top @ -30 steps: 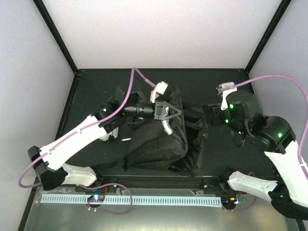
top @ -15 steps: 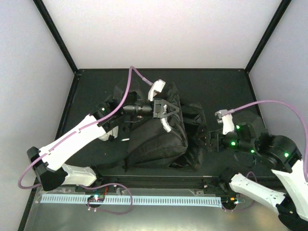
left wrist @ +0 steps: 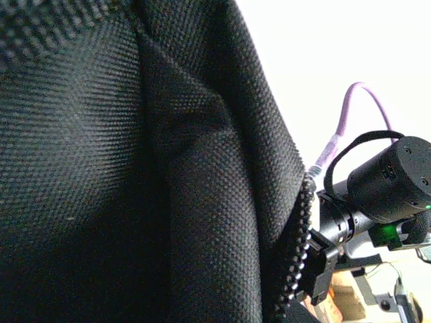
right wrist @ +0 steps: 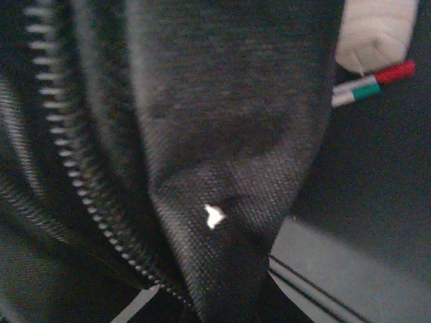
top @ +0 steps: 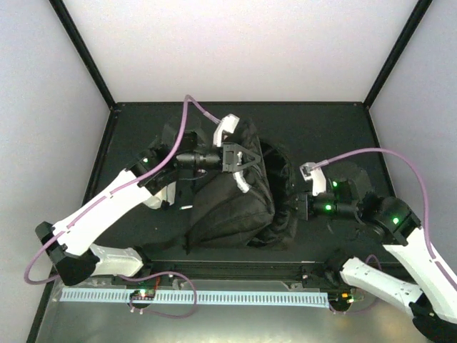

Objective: Pack the student bag

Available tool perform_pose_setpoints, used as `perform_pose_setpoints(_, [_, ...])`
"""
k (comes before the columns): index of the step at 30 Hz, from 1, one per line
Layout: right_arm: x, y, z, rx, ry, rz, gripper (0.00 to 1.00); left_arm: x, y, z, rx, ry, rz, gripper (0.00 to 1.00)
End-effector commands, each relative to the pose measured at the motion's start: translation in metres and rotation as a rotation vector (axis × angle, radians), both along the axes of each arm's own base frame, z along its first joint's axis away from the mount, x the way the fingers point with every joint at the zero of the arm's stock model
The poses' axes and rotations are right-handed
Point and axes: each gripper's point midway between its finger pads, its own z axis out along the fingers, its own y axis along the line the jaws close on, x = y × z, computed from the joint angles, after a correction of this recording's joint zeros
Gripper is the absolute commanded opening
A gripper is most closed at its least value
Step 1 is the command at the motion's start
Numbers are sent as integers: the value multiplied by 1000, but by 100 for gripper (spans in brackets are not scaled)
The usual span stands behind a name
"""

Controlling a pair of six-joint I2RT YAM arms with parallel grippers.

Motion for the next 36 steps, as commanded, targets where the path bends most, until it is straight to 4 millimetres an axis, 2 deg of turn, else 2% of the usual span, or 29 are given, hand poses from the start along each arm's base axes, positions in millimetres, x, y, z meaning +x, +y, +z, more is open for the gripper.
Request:
perform_pose_setpoints(1, [15,30,69,210,-158,58,5,-13,36,93,-156,-265,43,9])
perform_pose_setpoints(3, [19,37,90,255,-204,80,2,-17,50,109,-167,-303,70,9])
perform_pose_setpoints(7, [28,49,132,321,-312,113,2,-24,76,135,-145,-352,120,9])
perform_pose_setpoints(10, [36,54,166,346,-408,120,2,-32,97,165,-142,-396,165,9])
perform_pose_setpoints(11, [37,52,184,362,-453,115,2,-39,105,182,-163,-433,177,9])
perform_pose_setpoints(13, [42,47,208,366,-523,83,2,-47,114,200,-191,-459,185,9])
perform_pose_setpoints(15, [45,38,232,361,-594,41,2,-53,117,211,-225,-465,173,9])
perform_pose_setpoints(17, [47,24,251,350,-663,-21,2,-54,113,214,-251,-449,146,9])
perform_pose_setpoints(22, [44,-21,286,283,-794,-179,2,-55,89,211,-361,-400,5,8])
perform_pose_setpoints(29, [36,-98,302,122,-900,-445,2,-35,49,191,-398,-311,-111,8])
perform_pose_setpoints(32, [28,-119,303,85,-923,-500,2,-8,19,158,-351,-241,-148,10])
perform_pose_setpoints(34, [22,-123,301,81,-928,-492,2,8,-4,127,-309,-171,-189,10])
perform_pose_setpoints(36, [20,-119,291,63,-910,-454,2,21,-27,95,-269,-123,-236,10])
